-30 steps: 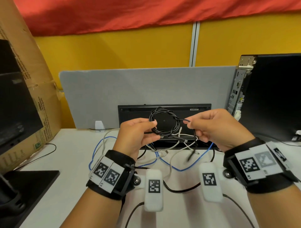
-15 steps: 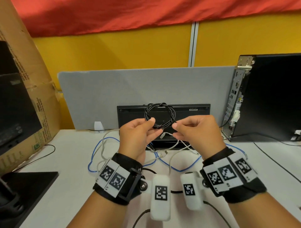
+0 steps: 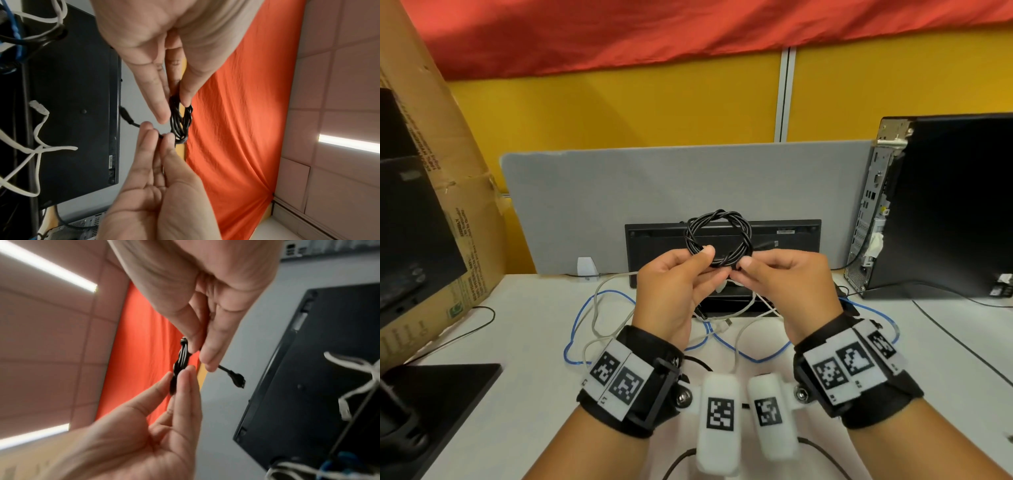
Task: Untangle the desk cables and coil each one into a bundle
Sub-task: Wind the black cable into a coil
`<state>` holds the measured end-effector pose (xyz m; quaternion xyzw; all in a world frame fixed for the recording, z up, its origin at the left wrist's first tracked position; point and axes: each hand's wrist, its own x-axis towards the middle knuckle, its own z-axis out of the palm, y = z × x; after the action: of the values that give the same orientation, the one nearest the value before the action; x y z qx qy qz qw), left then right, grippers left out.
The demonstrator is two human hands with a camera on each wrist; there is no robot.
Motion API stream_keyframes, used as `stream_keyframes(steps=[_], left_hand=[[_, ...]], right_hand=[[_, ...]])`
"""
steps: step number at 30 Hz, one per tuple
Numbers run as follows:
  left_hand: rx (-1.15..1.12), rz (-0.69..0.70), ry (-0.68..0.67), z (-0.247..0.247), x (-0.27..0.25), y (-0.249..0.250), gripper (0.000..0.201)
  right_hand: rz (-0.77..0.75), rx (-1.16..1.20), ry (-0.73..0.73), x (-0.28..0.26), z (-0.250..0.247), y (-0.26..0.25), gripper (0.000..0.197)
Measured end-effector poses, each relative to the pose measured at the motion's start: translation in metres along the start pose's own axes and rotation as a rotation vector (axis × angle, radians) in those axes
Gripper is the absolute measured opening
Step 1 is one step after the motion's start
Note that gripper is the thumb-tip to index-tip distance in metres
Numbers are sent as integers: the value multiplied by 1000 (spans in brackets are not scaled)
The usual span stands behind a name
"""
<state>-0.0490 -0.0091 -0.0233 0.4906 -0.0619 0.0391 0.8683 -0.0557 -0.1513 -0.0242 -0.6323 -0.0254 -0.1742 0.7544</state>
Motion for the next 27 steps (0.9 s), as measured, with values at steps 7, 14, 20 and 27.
stream_keyframes(steps=[7, 14, 20, 27], left_hand=[[13, -28, -5, -2, 0, 3, 10], [72, -81, -41, -5, 1, 4, 9], [135, -191, -92, -14, 6, 8, 14], [139, -35, -18, -11, 9, 1, 14]], right_hand=[[158, 390, -80, -2, 1, -8, 13], [166, 384, -60, -2, 1, -5, 23], [198, 358, -107, -1, 1, -5, 9], [69, 256, -173, -3, 4, -1, 21]])
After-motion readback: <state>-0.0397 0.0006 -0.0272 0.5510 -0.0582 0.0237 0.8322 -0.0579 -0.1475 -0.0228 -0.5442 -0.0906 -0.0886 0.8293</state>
